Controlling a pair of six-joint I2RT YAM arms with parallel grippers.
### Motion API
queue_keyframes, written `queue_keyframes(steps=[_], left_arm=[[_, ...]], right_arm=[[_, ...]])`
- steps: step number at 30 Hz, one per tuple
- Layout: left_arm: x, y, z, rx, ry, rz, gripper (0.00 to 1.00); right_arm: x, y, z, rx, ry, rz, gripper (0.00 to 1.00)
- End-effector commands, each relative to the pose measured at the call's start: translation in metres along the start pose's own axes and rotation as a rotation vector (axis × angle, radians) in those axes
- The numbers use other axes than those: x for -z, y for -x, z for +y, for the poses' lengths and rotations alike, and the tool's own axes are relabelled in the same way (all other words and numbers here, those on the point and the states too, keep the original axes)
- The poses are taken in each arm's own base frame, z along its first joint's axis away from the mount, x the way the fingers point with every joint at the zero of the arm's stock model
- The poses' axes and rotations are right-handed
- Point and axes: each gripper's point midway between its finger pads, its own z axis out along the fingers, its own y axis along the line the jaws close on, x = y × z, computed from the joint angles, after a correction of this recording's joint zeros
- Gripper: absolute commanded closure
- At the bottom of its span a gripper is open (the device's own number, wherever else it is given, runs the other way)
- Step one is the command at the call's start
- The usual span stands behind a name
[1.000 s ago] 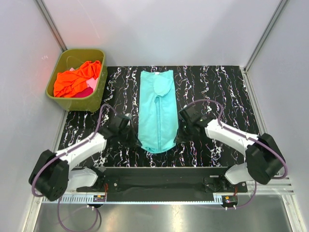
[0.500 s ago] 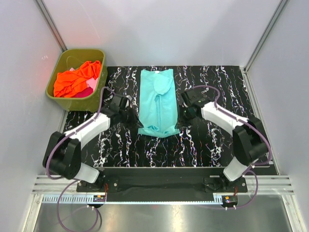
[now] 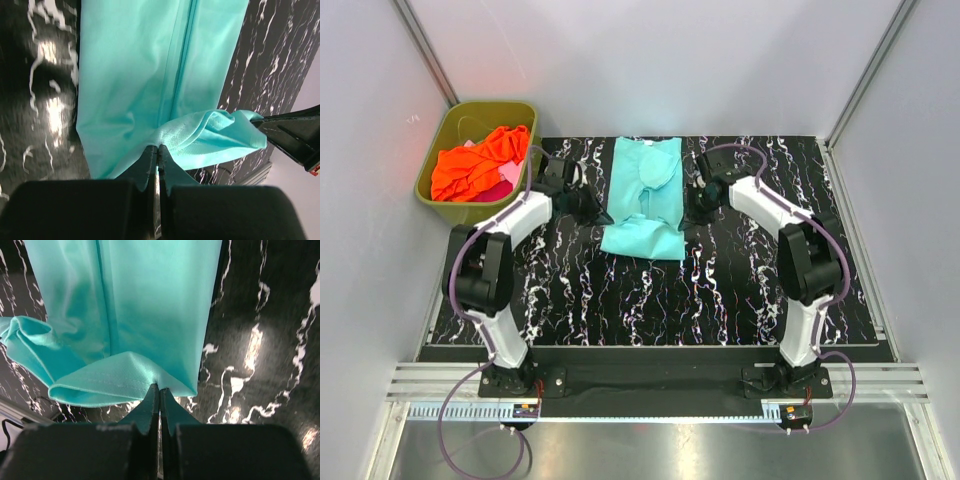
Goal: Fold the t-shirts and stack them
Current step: Fold the tshirt
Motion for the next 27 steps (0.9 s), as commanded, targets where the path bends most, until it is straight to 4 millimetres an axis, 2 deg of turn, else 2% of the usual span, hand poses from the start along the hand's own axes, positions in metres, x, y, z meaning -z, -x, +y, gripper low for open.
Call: queue_keyframes(steps=[1,7,8,12,13,14,17,19,27], left_arm=[[0.003,0.025,-0.021,-0.051,-0.089,-0.020,1.00],[-0.006,0.054,-0.030,-0.081,-0.135,-0.037,1.00],[-0.004,0.065,-0.038,-0.102,-0.160,-0.059,1.00],[-0.010,0.087,-0.044,-0.109,-0.193,-0.088,1.00],[-0.017,0.089,-0.039,-0.101,-0.189,-0.081,1.00],[-0.016,0.099,-0.042,-0.106,-0.197,-0.097,1.00],[-0.024,0.109,-0.043,-0.107,-0.216,-0.095,1.00],[-0.034,0.111,-0.039,-0.108,-0.215,-0.086,1.00],[-0.056,0.136,-0.027,-0.080,-0.229,-0.109,1.00]], right_arm=[[0.005,0.024,0.006,0.051,0.039,-0.019,1.00],[0.008,0.055,0.010,0.080,0.059,-0.055,1.00],[0.004,0.056,0.005,0.068,0.052,-0.041,1.00],[-0.004,0.070,0.007,0.059,0.080,-0.040,1.00],[-0.007,0.076,0.009,0.060,0.086,-0.047,1.00],[-0.008,0.078,0.012,0.062,0.097,-0.047,1.00],[-0.015,0.091,0.012,0.053,0.109,-0.057,1.00],[-0.012,0.105,0.014,0.052,0.117,-0.083,1.00],[-0.037,0.124,-0.003,0.043,0.079,-0.073,1.00]])
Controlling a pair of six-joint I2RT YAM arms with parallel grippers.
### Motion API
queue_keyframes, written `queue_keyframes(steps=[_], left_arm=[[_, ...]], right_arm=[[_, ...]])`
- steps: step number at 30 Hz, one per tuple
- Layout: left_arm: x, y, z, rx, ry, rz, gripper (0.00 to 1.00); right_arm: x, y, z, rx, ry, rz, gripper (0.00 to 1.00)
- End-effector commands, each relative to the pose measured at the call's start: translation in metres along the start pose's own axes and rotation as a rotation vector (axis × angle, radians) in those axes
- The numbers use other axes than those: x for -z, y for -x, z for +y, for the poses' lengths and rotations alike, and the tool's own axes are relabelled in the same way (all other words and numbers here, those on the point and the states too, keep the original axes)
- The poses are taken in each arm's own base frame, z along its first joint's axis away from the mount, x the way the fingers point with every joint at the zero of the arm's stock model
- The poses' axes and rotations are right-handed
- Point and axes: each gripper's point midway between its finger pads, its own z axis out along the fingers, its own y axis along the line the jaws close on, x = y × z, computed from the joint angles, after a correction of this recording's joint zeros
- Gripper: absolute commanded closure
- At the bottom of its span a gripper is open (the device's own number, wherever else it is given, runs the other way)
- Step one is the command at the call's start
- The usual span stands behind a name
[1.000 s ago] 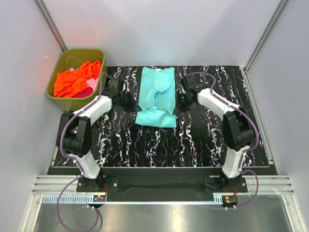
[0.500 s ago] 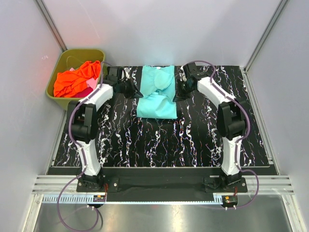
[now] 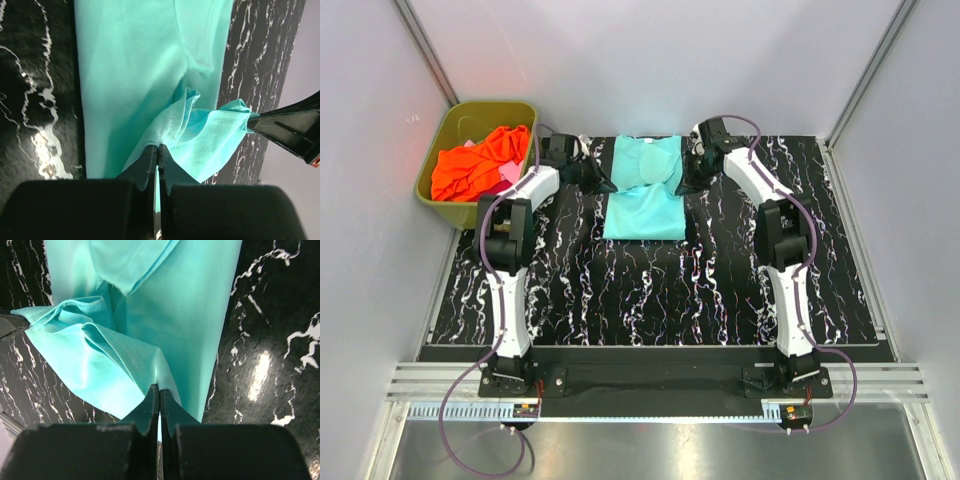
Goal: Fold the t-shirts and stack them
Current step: Fold the tshirt
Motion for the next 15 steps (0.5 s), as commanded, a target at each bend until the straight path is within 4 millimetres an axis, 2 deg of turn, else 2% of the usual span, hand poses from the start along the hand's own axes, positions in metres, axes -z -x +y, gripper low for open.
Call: queue_keyframes(steps=[1,3,8,15], left_arm=[[-0.002,0.026,-0.015,-0.036,-0.087,-0.047,1.00],[-0.003,0.034,-0.019,-0.054,-0.110,-0.066,1.00],[-0.011,0.044,-0.013,-0.049,-0.113,-0.092,1.00],[-0.020,0.046,0.000,-0.035,-0.099,-0.100,1.00]], right_arm=[[-0.002,0.012,-0.004,0.016,-0.003,-0.009,1.00],[-0.006,0.014,-0.008,0.023,-0.008,-0.010,1.00],[-0.010,0.023,-0.018,0.030,-0.037,-0.031,1.00],[-0.013,0.034,-0.014,0.039,-0.013,-0.051,1.00]])
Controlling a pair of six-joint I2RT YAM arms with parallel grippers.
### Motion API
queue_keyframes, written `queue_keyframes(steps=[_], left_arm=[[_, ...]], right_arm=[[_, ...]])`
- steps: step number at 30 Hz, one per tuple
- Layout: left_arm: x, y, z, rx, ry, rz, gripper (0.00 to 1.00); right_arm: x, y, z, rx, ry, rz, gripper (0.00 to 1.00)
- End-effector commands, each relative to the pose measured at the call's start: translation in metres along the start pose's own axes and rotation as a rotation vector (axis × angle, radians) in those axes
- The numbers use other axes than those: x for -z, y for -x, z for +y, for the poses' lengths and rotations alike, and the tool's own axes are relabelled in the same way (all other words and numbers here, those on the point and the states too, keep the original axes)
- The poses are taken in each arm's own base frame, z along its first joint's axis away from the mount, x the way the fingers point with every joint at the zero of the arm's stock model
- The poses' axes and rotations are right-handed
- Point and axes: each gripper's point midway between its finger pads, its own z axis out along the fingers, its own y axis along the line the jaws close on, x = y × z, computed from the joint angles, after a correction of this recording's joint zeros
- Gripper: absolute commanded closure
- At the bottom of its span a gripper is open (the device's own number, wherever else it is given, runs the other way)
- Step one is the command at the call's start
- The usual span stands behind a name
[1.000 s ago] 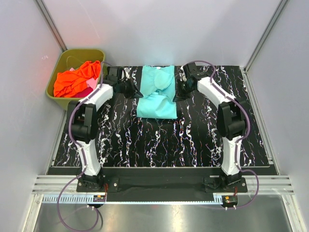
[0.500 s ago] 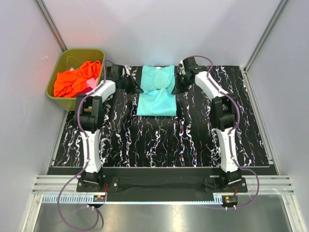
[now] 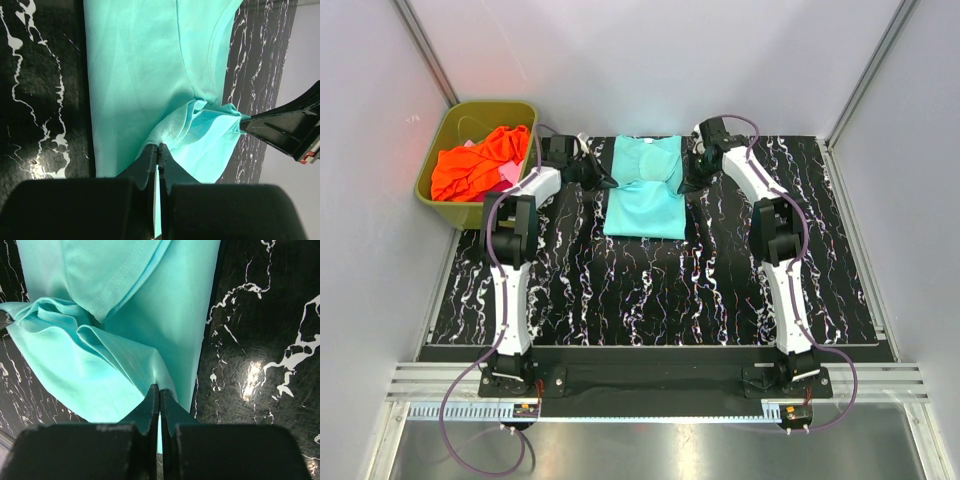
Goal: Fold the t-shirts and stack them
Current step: Fold the tshirt
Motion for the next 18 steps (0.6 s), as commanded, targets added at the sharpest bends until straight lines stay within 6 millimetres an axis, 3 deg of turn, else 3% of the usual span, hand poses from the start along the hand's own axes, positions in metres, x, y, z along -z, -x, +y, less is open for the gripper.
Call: queue_keyframes(steps=[1,10,11,12,13,15,18], left_arm=[[0.002,0.025,-0.011,-0.039,-0.052,-0.063,1.00],[-0.002,0.032,-0.004,-0.020,-0.043,-0.080,0.99],[-0.001,0.033,-0.004,-0.027,-0.045,-0.082,0.94],[0.004,0.036,-0.007,-0.037,-0.041,-0.094,0.80],[0.008,0.039,-0.008,-0.047,-0.036,-0.105,0.75],[0.022,0.047,-0.011,-0.099,-0.003,-0.150,0.63],[0.041,0.042,0.001,-0.132,0.108,-0.169,0.54]], right_arm=[[0.011,0.022,0.008,0.039,0.023,-0.058,0.99],[-0.001,0.028,0.004,0.033,0.032,-0.061,0.93],[-0.001,0.029,0.000,0.022,0.026,-0.061,0.90],[0.000,0.032,0.000,0.022,0.024,-0.068,0.84],[0.002,0.033,-0.004,0.013,0.012,-0.071,0.73],[0.014,0.039,-0.005,0.006,0.011,-0.088,0.66],[0.025,0.030,-0.009,0.011,0.007,-0.061,0.60]])
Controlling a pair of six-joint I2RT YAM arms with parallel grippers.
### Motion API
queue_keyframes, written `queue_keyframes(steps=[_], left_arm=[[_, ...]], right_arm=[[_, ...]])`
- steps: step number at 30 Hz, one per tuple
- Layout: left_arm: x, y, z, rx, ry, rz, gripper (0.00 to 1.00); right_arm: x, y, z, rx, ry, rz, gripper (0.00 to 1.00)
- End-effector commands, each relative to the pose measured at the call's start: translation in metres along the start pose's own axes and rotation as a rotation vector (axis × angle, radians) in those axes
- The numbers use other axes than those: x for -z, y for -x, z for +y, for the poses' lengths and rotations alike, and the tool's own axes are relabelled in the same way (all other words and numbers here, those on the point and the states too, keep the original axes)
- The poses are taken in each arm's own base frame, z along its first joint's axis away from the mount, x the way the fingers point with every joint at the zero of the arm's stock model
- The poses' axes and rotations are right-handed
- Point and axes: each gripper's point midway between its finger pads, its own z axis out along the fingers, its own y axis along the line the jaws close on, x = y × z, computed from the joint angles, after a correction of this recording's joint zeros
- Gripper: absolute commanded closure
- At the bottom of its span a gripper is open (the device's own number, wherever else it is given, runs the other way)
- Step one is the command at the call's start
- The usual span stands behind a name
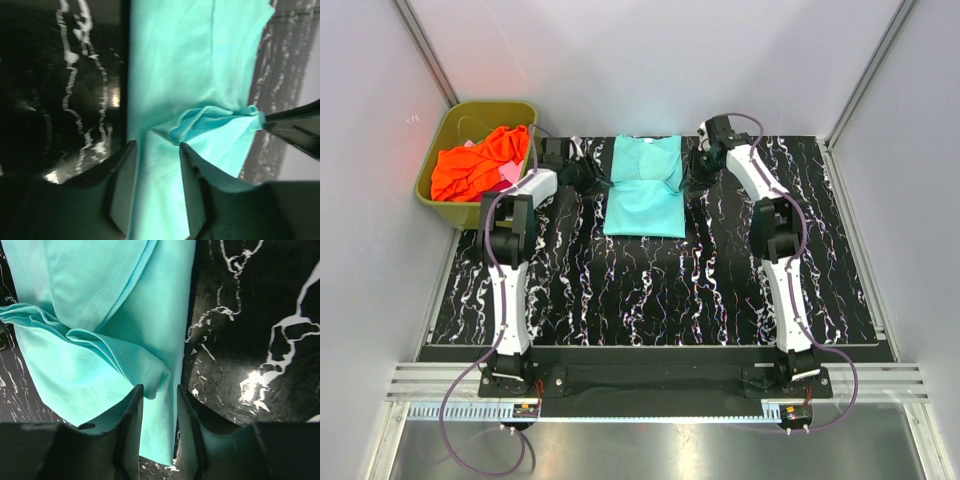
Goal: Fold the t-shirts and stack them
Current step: Fold the tshirt
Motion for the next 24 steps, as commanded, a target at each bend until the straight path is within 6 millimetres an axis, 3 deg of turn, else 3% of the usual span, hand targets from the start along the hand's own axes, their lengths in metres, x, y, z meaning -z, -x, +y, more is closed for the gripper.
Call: queue_keyframes(steps=[1,2,3,4,6,10,18,24], left_arm=[[0.047,0.029,-0.020,-0.117,0.059,-0.130,0.54],[0.051,0.024,-0.017,-0.120,0.077,-0.130,0.53],[0.060,0.024,-0.023,-0.132,0.081,-0.145,0.53],[0.060,0.009,-0.016,-0.128,0.099,-0.120,0.51],[0.064,-0.010,-0.016,-0.149,0.105,-0.093,0.49],[0.065,-0.036,-0.012,-0.151,0.096,-0.040,0.50],[0.057,-0.063,0.010,-0.135,0.150,0.016,0.50],[0.047,-0.082,0.017,-0.128,0.147,0.071,0.50]], right_arm=[[0.046,0.014,0.014,0.035,0.036,-0.048,0.59],[0.052,0.011,0.016,0.037,0.043,-0.043,0.56],[0.049,-0.006,0.011,0.026,0.040,0.003,0.55],[0.064,-0.003,0.022,0.042,0.075,-0.025,0.55],[0.069,-0.025,0.020,0.025,0.083,0.001,0.53],[0.072,-0.042,0.019,0.021,0.111,-0.008,0.53],[0.042,-0.080,0.008,-0.009,0.111,0.086,0.52],[0.030,-0.094,0.011,0.006,0.123,0.108,0.51]])
